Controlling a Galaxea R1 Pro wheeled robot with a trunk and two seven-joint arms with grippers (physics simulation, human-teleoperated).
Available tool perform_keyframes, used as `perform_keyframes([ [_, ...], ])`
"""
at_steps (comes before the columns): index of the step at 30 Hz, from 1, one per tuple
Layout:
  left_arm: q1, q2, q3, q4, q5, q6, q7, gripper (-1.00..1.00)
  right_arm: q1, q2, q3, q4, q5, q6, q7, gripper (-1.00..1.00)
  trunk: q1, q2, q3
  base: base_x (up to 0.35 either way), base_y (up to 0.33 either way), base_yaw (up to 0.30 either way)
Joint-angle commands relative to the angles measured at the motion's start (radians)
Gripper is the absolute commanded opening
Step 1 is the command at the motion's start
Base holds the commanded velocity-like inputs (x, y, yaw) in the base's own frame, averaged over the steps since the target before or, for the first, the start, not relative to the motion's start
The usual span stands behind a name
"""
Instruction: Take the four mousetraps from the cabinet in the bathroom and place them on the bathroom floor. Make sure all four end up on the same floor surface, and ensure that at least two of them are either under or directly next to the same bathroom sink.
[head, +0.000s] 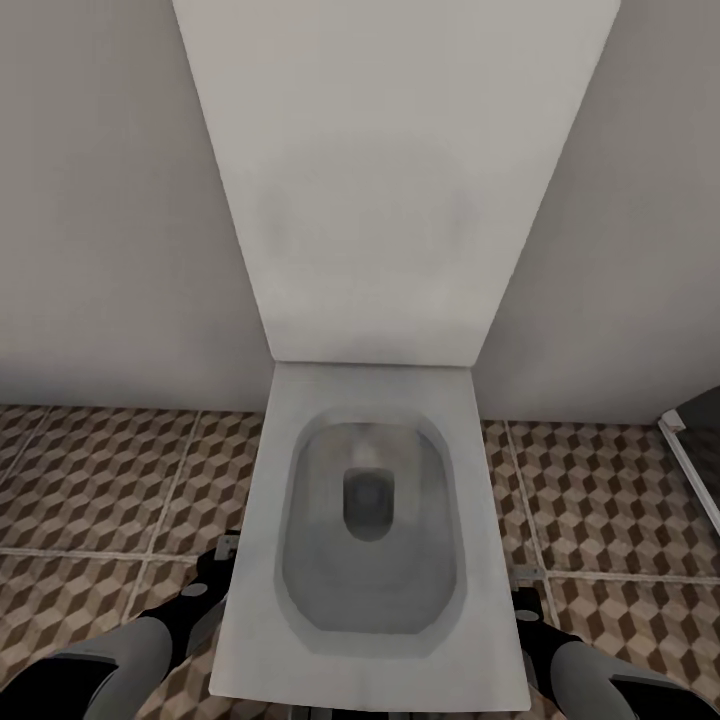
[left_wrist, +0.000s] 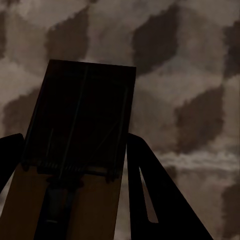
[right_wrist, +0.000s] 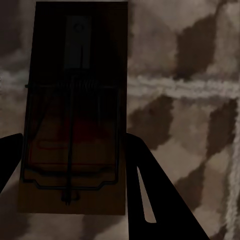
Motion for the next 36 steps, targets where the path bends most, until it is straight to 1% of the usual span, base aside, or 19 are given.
perform_keyframes([
  [1, -0.001, 0.000, -0.009, 0.001, 0.002, -0.003, 0.004, -1.00, -0.001, 0.000, -0.008, 0.001, 0.008, -0.004, -0.002, -1.00, 0.000, 0.000, -0.001, 0.000, 0.000, 0.000],
  [12, -0.001, 0.001, -0.009, 0.001, 0.004, 0.000, 0.004, -1.00, -0.001, 0.000, -0.009, 0.001, 0.007, -0.004, -0.002, -1.00, 0.000, 0.000, -0.001, 0.000, 0.000, 0.000],
  [14, 0.011, -0.003, 0.003, 0.013, 0.022, -0.002, -0.008, -1.00, 0.011, 0.008, -0.013, 0.012, 0.012, -0.003, -0.002, -1.00, 0.000, 0.000, -0.001, 0.000, 0.000, 0.000],
  [17, 0.028, -0.003, 0.004, 0.013, 0.024, -0.003, -0.007, -1.00, 0.026, 0.008, -0.014, 0.012, 0.012, -0.003, -0.002, -1.00, 0.000, 0.000, -0.001, 0.000, 0.000, 0.000],
  [21, 0.051, -0.003, 0.004, 0.012, 0.027, -0.004, -0.004, -1.00, 0.031, 0.005, -0.013, 0.013, 0.012, -0.003, -0.003, -1.00, 0.000, 0.000, -0.001, 0.000, 0.000, 0.000],
  [27, 0.085, -0.003, 0.005, 0.012, 0.061, -0.006, -0.003, -1.00, 0.058, 0.000, -0.012, 0.014, 0.018, -0.004, -0.003, -1.00, 0.000, 0.000, -0.001, 0.000, 0.000, 0.000],
  [36, 0.137, 0.000, 0.004, 0.003, 0.064, -0.010, -0.004, -1.00, 0.062, -0.004, -0.012, 0.010, 0.034, -0.007, 0.000, -1.00, 0.000, 0.000, -0.001, 0.000, 0.000, 0.000],
])
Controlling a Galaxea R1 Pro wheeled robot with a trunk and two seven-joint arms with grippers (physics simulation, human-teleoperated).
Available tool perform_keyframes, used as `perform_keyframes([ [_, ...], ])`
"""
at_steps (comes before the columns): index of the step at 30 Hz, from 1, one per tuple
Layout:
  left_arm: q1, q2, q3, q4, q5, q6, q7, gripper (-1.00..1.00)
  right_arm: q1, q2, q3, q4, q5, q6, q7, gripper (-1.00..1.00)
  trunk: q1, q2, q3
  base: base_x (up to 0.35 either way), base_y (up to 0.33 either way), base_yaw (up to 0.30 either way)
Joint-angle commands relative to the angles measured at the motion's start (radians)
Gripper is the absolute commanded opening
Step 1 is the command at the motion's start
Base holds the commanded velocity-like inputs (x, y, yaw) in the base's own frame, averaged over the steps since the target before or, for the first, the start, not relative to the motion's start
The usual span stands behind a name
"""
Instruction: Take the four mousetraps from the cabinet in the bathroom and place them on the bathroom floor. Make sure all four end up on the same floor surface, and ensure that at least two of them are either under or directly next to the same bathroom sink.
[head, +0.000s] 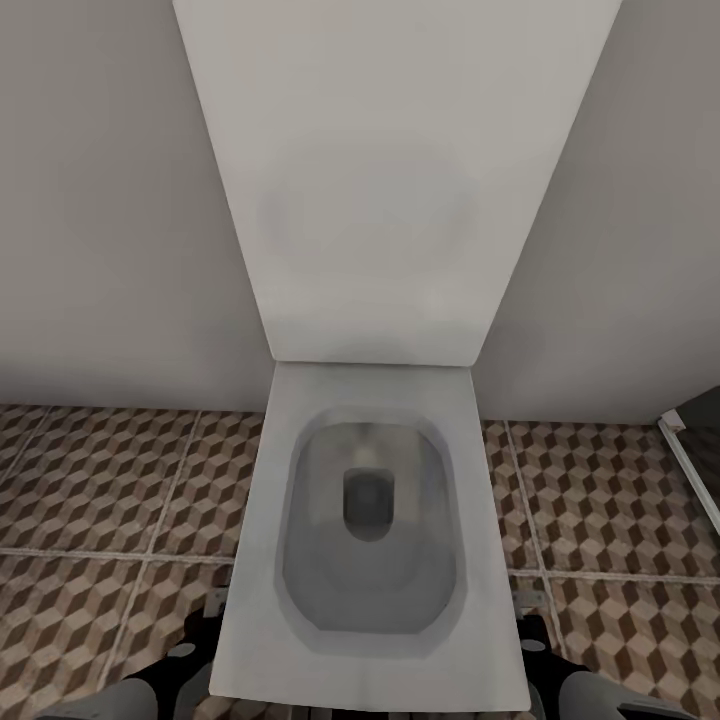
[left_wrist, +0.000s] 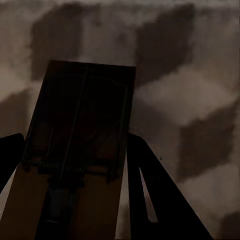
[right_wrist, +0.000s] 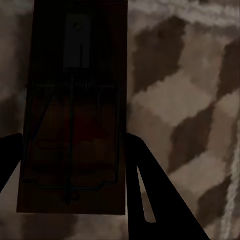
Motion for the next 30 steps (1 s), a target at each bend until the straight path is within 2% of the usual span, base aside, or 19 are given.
perform_keyframes([
  [1, 0.005, 0.000, -0.009, -0.001, 0.007, -0.003, 0.003, -1.00, -0.001, 0.000, -0.009, 0.001, 0.005, -0.005, -0.002, -1.00, 0.000, 0.000, -0.001, 0.000, 0.000, 0.000],
  [8, 0.043, 0.003, -0.009, -0.013, 0.005, -0.005, 0.004, -1.00, -0.001, -0.002, -0.008, -0.008, -0.008, -0.005, 0.001, -1.00, 0.000, 0.000, -0.001, 0.000, 0.000, 0.000],
  [18, 0.043, 0.022, -0.009, -0.066, 0.007, 0.002, 0.001, -1.00, -0.001, -0.004, -0.013, -0.011, -0.015, -0.001, 0.041, -1.00, 0.000, 0.000, -0.001, 0.000, 0.000, 0.000],
  [19, 0.043, 0.023, -0.009, -0.147, 0.007, 0.002, 0.000, -1.00, -0.001, -0.004, -0.013, -0.011, -0.015, -0.001, 0.042, -1.00, 0.000, 0.000, -0.001, 0.000, 0.000, 0.000],
  [22, 0.043, 0.028, -0.009, -0.175, 0.006, 0.007, 0.000, -1.00, -0.001, -0.003, -0.014, -0.012, -0.015, 0.001, 0.044, -1.00, 0.000, 0.000, -0.001, 0.000, 0.000, 0.000],
  [26, 0.043, 0.042, -0.008, -0.233, 0.006, 0.047, -0.001, -1.00, -0.001, -0.002, -0.015, -0.013, -0.015, 0.003, 0.044, -1.00, 0.000, 0.000, -0.001, 0.000, 0.000, 0.000],
  [30, 0.043, 0.051, -0.009, -0.317, 0.003, 0.144, -0.006, -1.00, -0.001, -0.001, -0.015, -0.014, -0.015, 0.004, 0.045, -1.00, 0.000, 0.000, -0.001, 0.000, 0.000, 0.000],
])
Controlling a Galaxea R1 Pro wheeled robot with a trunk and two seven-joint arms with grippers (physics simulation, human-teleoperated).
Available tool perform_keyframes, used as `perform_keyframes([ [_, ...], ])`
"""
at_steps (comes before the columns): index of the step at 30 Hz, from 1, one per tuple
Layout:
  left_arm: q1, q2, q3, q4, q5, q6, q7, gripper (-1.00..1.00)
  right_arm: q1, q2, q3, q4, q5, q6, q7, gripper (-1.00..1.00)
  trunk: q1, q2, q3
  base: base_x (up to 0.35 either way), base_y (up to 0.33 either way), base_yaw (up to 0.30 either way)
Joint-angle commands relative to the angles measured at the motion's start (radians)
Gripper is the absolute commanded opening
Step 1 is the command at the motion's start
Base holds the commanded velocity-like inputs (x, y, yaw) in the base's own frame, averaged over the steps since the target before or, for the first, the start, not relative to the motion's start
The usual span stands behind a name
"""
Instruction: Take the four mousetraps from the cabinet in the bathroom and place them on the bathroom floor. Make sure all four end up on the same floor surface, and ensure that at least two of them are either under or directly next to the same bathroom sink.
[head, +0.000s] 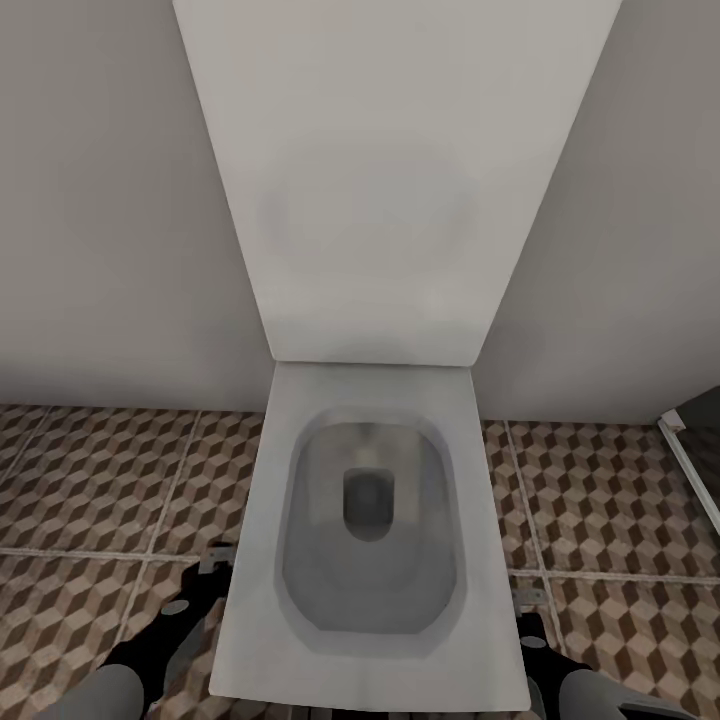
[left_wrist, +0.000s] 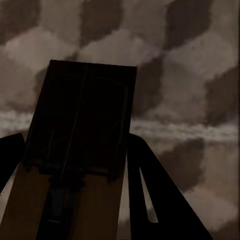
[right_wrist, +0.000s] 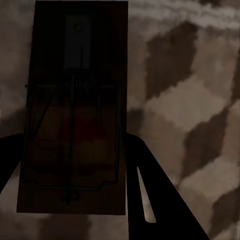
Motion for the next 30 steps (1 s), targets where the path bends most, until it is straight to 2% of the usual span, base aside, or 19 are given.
perform_keyframes([
  [1, 0.000, 0.004, -0.009, -0.022, 0.007, 0.030, -0.002, -1.00, 0.000, 0.000, -0.005, 0.002, 0.008, 0.000, -0.001, -1.00, 0.000, 0.000, -0.001, 0.000, 0.000, 0.000],
  [4, 0.000, 0.009, -0.008, -0.052, 0.005, 0.089, -0.025, -1.00, 0.000, 0.000, -0.005, -0.008, 0.007, 0.024, 0.001, -1.00, 0.000, 0.000, -0.001, 0.000, 0.000, 0.000],
  [7, 0.000, 0.015, -0.009, -0.061, 0.006, 0.111, -0.055, -1.00, 0.000, 0.000, -0.005, -0.044, 0.003, 0.055, 0.015, -1.00, 0.000, 0.000, -0.001, 0.000, 0.000, 0.000],
  [14, 0.000, 0.025, -0.009, -0.058, 0.006, 0.120, -0.097, -1.00, 0.000, -0.003, -0.007, -0.081, -0.024, 0.081, 0.080, -1.00, 0.000, 0.000, -0.001, 0.000, 0.000, 0.000],
  [30, 0.000, 0.026, -0.008, -0.052, 0.008, 0.121, -0.100, -1.00, 0.000, -0.003, -0.006, -0.135, -0.030, 0.084, 0.090, -1.00, 0.000, 0.000, -0.001, 0.000, 0.000, 0.000],
])
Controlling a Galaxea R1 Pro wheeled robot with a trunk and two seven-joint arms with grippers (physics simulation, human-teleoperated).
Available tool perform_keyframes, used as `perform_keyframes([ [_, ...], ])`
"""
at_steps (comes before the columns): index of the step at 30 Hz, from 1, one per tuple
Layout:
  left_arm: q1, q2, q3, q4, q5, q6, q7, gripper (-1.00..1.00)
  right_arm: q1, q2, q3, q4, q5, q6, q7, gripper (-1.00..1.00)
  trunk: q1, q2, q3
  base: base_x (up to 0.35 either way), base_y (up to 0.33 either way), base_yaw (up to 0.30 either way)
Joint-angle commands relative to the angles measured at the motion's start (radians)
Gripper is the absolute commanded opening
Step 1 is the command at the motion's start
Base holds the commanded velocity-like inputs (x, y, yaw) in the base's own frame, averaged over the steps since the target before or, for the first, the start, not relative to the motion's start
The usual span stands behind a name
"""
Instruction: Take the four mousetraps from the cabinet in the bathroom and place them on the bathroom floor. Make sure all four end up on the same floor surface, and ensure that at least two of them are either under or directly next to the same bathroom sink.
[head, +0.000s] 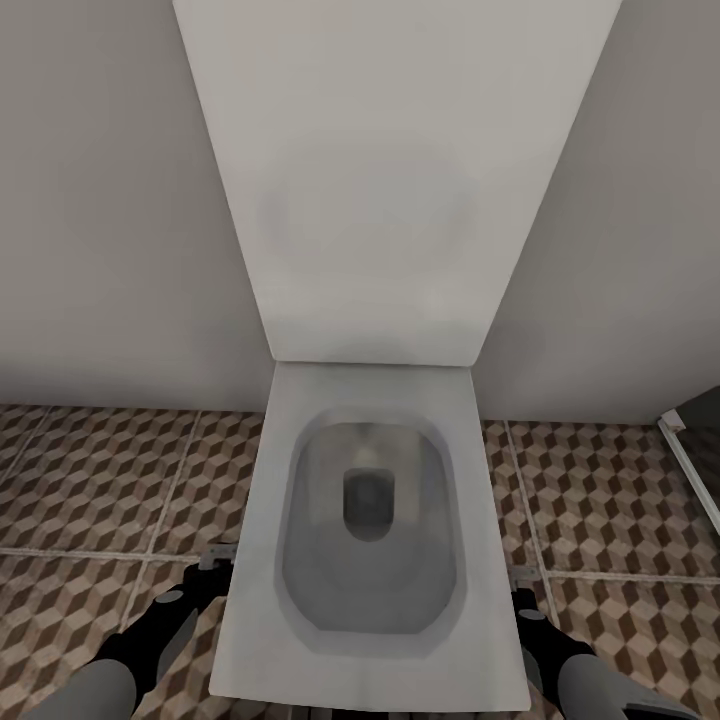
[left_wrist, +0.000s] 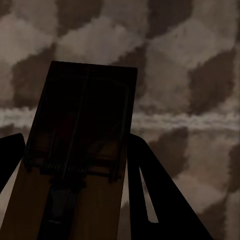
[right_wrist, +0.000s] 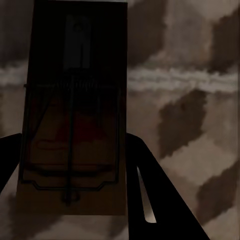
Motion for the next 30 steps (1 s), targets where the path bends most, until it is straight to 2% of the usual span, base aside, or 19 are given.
perform_keyframes([
  [1, 0.000, 0.001, -0.008, 0.000, 0.007, 0.000, 0.001, -1.00, -0.001, 0.000, -0.009, 0.001, 0.008, -0.004, -0.003, -1.00, 0.000, 0.000, -0.001, 0.000, 0.000, -0.013],
  [10, 0.000, -0.001, -0.008, 0.001, 0.009, 0.001, 0.002, -1.00, -0.001, 0.000, -0.010, 0.000, 0.008, -0.005, -0.009, -1.00, 0.000, 0.000, -0.001, 0.000, 0.000, -0.077],
  [30, 0.000, -0.002, -0.008, 0.001, 0.009, 0.001, 0.002, -1.00, -0.001, 0.000, -0.010, -0.003, 0.008, -0.004, -0.007, -1.00, 0.000, 0.000, -0.001, 0.000, 0.000, -0.004],
])
